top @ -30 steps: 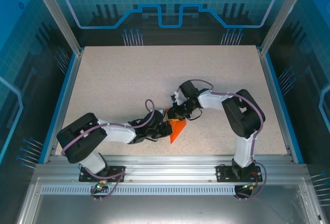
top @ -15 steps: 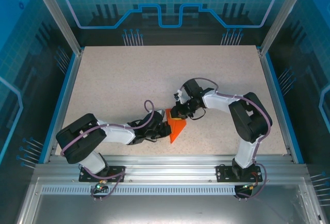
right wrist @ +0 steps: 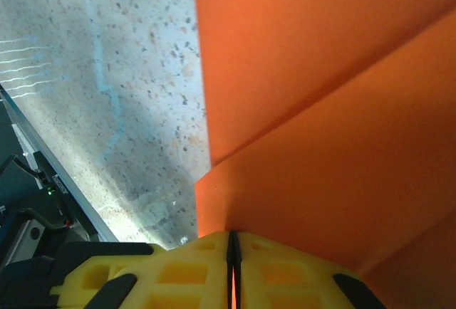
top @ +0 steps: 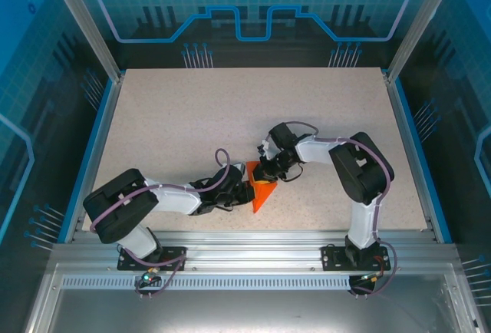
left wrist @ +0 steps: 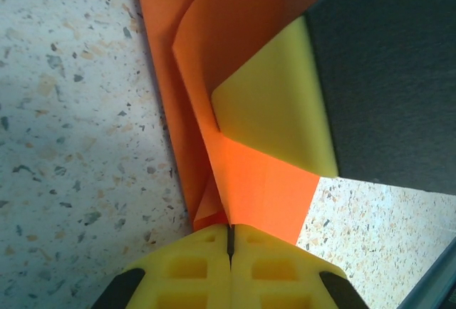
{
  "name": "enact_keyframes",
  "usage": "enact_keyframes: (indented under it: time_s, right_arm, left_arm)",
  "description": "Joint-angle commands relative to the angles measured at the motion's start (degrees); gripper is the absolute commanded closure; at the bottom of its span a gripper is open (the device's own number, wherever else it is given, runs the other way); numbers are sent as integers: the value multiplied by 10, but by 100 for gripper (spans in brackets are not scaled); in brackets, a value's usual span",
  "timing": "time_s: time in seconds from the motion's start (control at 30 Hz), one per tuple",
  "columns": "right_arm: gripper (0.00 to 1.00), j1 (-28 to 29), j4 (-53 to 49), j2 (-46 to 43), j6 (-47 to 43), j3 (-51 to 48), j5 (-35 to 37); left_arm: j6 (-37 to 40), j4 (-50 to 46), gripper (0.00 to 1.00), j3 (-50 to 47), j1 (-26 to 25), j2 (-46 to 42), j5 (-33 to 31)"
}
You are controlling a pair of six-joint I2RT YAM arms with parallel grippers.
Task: Fold a paper plane with a square sheet of paper (pick it up from the middle)
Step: Perform the fourth fold on the wing at the bottom-center of the table.
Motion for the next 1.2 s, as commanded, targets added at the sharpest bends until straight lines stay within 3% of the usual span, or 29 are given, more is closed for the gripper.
enact_keyframes:
  time_s: [0.0, 0.3, 0.7, 0.97, 1.17]
  right_arm:
    - [89, 6, 0, 18, 3, 16, 1]
    - [89, 6, -1, 19, 8, 14, 16]
    - [88, 6, -4, 9, 5, 11, 12]
    - [87, 10, 3, -47, 6, -10, -13]
    - [87, 27, 3, -30, 9, -8, -7]
  left_arm:
    - [17, -23, 94, 5, -3, 1, -14]
    - [18, -28, 84, 4, -7, -10, 14]
    - [-1, -50, 96, -13, -21, -13, -17]
    - [11, -76, 97, -13, -21, -18, -38]
    - [12, -61, 96, -9, -21, -12, -29]
